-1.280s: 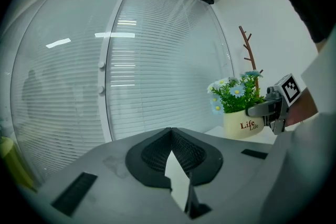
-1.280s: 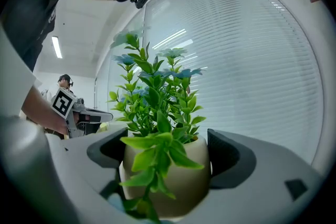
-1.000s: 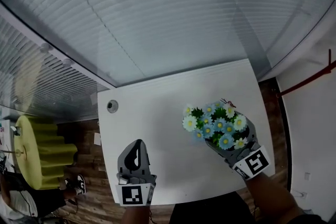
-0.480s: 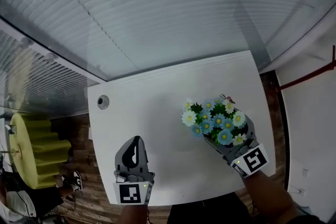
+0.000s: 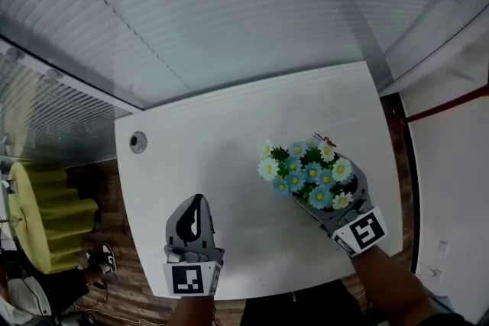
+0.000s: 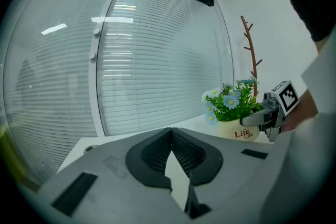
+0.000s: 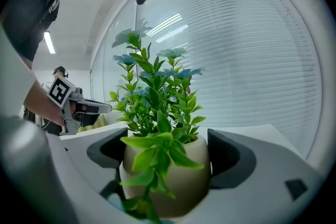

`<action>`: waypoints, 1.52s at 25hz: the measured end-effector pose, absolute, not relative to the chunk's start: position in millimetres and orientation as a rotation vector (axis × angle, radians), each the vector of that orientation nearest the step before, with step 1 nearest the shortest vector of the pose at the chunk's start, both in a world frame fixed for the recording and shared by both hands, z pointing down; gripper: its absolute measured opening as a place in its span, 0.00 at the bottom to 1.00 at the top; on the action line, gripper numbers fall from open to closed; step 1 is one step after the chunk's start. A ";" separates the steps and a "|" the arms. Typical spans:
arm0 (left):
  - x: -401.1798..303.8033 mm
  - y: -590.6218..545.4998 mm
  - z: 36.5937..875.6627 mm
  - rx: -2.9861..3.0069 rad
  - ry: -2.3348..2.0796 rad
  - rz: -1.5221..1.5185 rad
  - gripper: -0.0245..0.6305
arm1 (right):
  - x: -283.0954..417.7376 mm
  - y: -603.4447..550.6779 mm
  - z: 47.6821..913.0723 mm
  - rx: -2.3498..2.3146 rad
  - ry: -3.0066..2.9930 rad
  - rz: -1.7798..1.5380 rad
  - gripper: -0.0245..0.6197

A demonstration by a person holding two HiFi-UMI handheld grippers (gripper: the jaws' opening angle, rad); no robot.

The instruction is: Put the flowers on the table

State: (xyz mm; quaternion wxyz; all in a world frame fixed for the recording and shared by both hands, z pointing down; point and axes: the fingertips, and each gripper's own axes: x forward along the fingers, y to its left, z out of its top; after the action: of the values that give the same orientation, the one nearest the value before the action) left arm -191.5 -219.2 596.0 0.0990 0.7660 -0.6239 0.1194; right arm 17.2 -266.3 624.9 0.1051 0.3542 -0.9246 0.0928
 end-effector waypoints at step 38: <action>-224.3 -197.8 576.9 2.215 -1.943 0.343 0.04 | 1.0 -244.3 655.4 1.024 -2.681 0.221 0.80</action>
State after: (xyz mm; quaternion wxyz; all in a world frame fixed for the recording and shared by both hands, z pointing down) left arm -224.3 -197.8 576.9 0.0877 0.7438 -0.6525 0.1153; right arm 1.0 -244.3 655.4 0.1313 0.3528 -0.9233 0.0762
